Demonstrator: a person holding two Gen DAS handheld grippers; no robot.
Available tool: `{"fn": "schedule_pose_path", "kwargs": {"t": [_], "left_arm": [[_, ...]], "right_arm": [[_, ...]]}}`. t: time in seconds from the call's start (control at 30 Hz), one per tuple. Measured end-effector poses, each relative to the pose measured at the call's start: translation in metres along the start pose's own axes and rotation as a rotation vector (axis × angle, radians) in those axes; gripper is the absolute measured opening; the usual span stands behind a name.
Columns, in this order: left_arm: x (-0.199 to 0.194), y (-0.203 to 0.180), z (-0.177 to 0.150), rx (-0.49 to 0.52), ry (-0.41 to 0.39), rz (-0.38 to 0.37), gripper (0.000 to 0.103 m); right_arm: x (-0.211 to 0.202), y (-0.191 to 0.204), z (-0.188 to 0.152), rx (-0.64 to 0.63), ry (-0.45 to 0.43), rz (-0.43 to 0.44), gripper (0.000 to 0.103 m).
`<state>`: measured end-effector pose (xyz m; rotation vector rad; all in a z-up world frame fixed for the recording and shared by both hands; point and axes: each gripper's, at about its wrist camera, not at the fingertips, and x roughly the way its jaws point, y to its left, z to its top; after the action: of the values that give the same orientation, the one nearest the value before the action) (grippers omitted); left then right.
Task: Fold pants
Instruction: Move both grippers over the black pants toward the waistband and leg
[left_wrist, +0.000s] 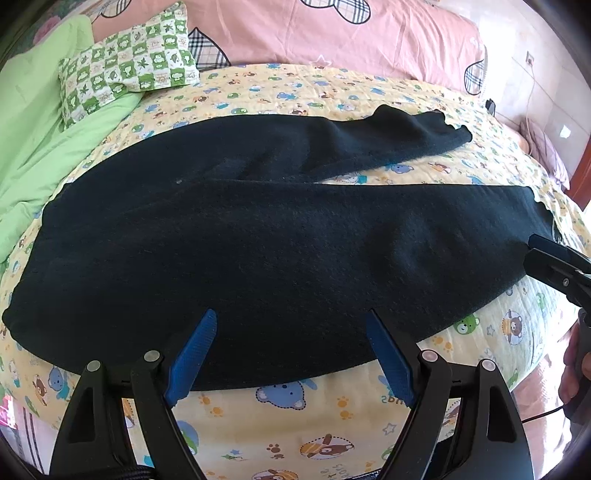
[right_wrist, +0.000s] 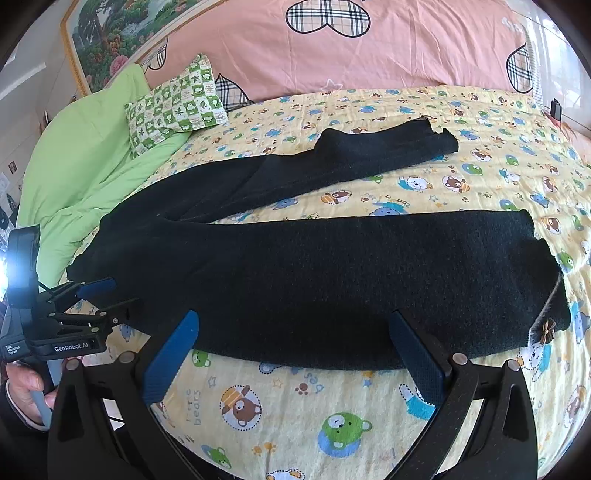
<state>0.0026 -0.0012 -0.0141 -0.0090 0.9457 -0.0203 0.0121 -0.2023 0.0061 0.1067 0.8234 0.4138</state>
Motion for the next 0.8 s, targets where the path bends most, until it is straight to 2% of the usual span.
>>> {"fn": "schedule_pose_path", "kwargs": {"t": [0.8], "left_arm": [[0.0054, 0.0025, 0.0018, -0.01, 0.01, -0.013, 0.083]], "right_arm": [[0.0031, -0.0007, 0.0056, 0.012, -0.006, 0.022, 0.103]]}}
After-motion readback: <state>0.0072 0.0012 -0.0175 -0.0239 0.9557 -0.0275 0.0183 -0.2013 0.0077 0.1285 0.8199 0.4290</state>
